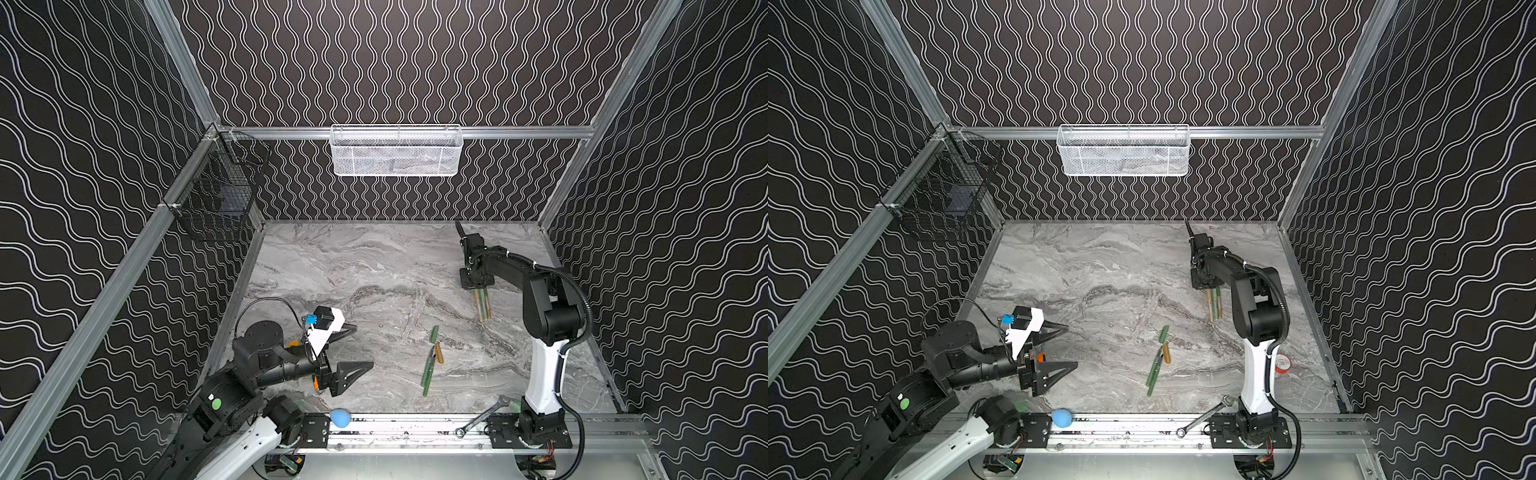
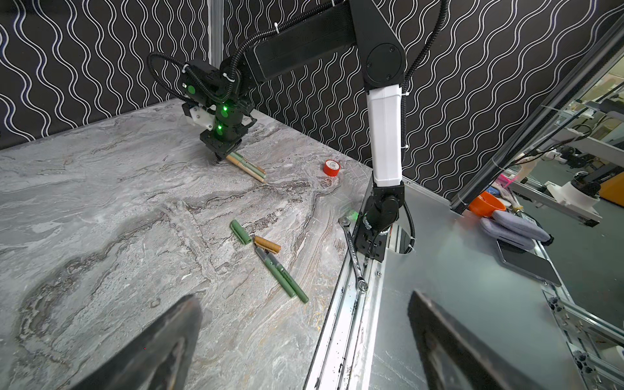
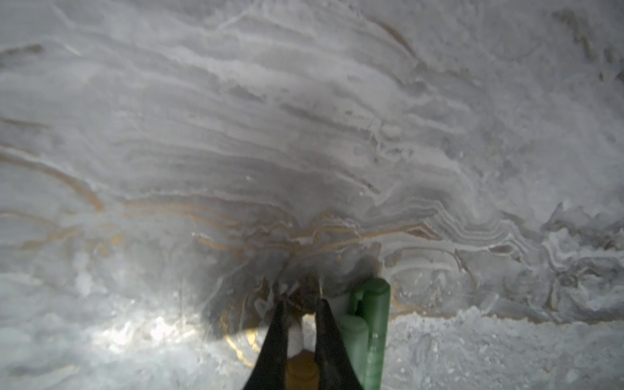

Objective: Insert the pens into the pen caps

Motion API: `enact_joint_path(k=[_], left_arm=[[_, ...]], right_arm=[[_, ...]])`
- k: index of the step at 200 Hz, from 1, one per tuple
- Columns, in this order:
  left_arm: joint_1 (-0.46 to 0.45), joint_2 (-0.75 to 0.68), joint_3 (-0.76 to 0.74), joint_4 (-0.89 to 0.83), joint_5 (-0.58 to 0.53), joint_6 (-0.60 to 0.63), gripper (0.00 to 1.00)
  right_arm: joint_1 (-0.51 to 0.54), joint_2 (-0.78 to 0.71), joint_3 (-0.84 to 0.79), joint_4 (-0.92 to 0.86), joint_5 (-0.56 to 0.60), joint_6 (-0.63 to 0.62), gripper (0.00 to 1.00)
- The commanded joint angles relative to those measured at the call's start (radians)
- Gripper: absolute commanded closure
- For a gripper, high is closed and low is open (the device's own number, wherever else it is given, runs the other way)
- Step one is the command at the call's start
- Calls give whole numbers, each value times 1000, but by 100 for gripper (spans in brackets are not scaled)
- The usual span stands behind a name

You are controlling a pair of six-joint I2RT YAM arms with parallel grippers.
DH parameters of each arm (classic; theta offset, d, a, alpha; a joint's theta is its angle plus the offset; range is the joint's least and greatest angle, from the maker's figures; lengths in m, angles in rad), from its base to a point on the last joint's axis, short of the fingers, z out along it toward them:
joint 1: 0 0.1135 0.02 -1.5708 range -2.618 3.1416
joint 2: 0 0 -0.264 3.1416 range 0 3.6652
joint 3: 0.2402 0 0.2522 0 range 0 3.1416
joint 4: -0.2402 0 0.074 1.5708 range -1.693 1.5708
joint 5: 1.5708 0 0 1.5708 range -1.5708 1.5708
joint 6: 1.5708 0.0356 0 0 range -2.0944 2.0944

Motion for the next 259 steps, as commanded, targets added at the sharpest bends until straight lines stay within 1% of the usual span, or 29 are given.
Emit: enact_joint_path(k=[1, 21, 50, 95, 109, 119, 135, 156, 161, 164, 176, 198, 199, 228, 259], left_arm=[[0, -4, 3, 10, -11, 12, 1], [0, -12, 3, 10, -17, 12, 1], [1, -10, 4, 9, -17, 13, 1], [2, -6, 6, 10, -13, 13, 1], [1, -7, 4, 11, -14, 12, 1], [1, -3, 3, 10, -15, 13, 1], [2, 4, 5, 6, -18, 13, 1], [2, 12, 6, 3, -19, 16, 1], [2, 13, 6, 2, -20, 17, 1], [2, 14, 7, 2, -22, 18, 1], [2, 16, 6, 0, -30, 18, 2], [4, 30, 10, -10, -43, 19, 1], [3, 31, 10, -11, -45, 19, 1], [4, 68, 18, -27, -69, 25, 2], [13, 84, 19, -27, -64, 26, 1]], right_arm=[[0, 25, 23, -12, 1, -14, 88], [0, 37, 40, -17, 2, -11, 82], [0, 33, 54, -32, 6, 0, 71], [3, -1, 54, -50, 15, -2, 60], [11, -30, 46, -49, 11, -6, 56], [19, -54, 36, -47, 5, -9, 51], [35, -100, 15, -48, -28, -5, 46], [62, -183, -51, -33, -94, 15, 43], [72, -192, -74, -27, -111, 23, 42], [77, -228, -87, -21, -123, 28, 42], [108, -287, -150, -1, -162, 54, 42], [187, -381, -257, 29, -207, 110, 40], [202, -385, -261, 31, -209, 113, 40], [359, -467, -378, 39, -221, 207, 40], [487, -540, -484, 37, -224, 320, 40]])
